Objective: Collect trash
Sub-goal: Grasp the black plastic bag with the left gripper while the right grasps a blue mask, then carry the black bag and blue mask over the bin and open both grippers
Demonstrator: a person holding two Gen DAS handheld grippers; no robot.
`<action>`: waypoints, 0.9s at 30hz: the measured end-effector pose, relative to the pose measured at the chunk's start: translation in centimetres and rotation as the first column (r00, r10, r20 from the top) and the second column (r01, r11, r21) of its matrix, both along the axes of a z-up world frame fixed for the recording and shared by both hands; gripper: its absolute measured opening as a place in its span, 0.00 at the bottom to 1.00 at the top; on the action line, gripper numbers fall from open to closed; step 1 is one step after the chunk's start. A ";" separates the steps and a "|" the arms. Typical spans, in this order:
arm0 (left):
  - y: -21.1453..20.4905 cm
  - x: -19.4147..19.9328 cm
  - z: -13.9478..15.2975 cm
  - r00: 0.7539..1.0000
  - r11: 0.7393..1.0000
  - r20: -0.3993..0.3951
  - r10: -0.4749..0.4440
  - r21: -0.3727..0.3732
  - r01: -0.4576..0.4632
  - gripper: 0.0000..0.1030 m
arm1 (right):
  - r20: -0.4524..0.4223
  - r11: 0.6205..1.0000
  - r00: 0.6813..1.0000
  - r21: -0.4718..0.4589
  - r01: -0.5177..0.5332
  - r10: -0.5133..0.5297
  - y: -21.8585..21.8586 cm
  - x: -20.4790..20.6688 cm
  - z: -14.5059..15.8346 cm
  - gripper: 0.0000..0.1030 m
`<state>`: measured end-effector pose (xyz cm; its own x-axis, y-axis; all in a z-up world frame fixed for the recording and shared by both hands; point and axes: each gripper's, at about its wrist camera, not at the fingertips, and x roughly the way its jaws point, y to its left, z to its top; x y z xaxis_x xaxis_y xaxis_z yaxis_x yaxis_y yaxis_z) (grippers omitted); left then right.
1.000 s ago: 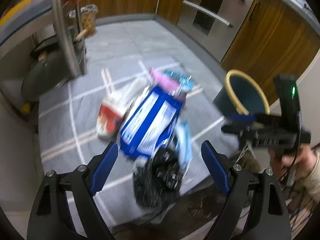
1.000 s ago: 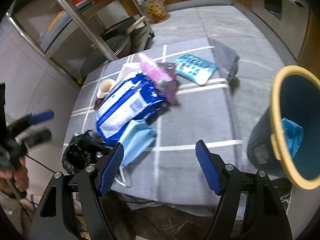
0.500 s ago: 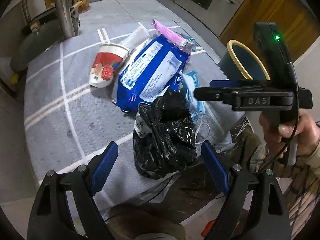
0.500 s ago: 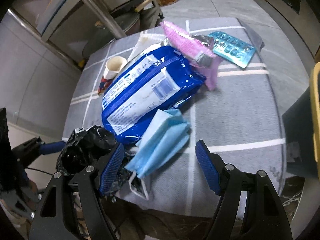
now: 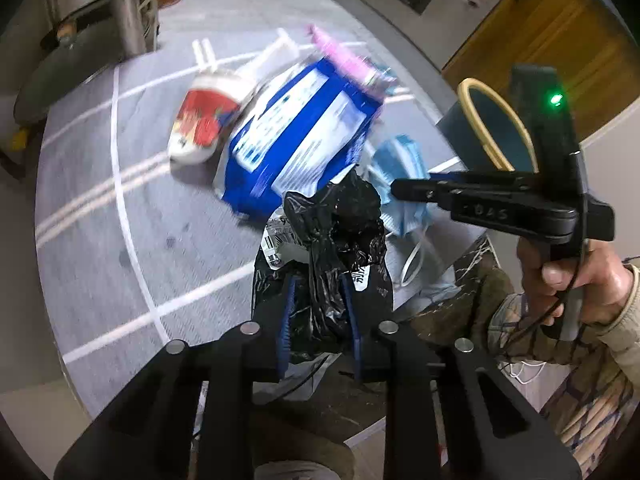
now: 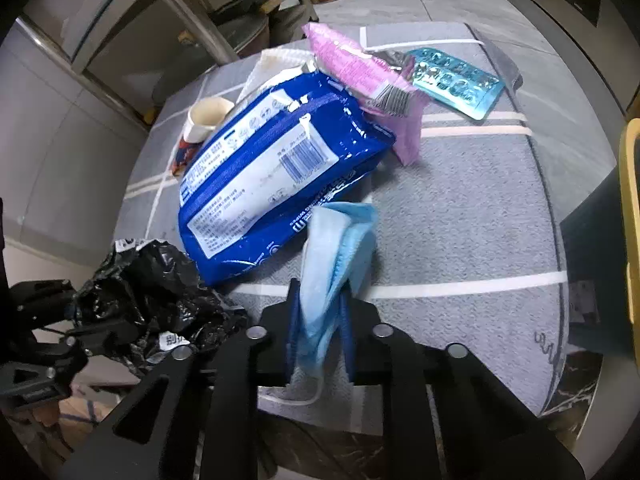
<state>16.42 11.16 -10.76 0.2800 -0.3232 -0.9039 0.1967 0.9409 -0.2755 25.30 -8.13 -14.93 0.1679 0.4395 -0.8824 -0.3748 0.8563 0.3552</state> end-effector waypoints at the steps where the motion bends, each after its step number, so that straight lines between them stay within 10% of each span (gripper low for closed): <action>1: -0.2 0.1 0.5 1.000 1.000 0.010 -0.005 -0.007 0.005 0.19 | 0.005 1.000 1.000 0.004 0.002 -0.002 -0.2 0.0 0.3 0.15; 27: -9.2 5.9 10.5 0.961 0.990 0.274 -0.032 -0.124 0.068 0.19 | 0.320 0.987 0.934 0.031 0.155 -0.157 -13.1 -1.0 12.9 0.13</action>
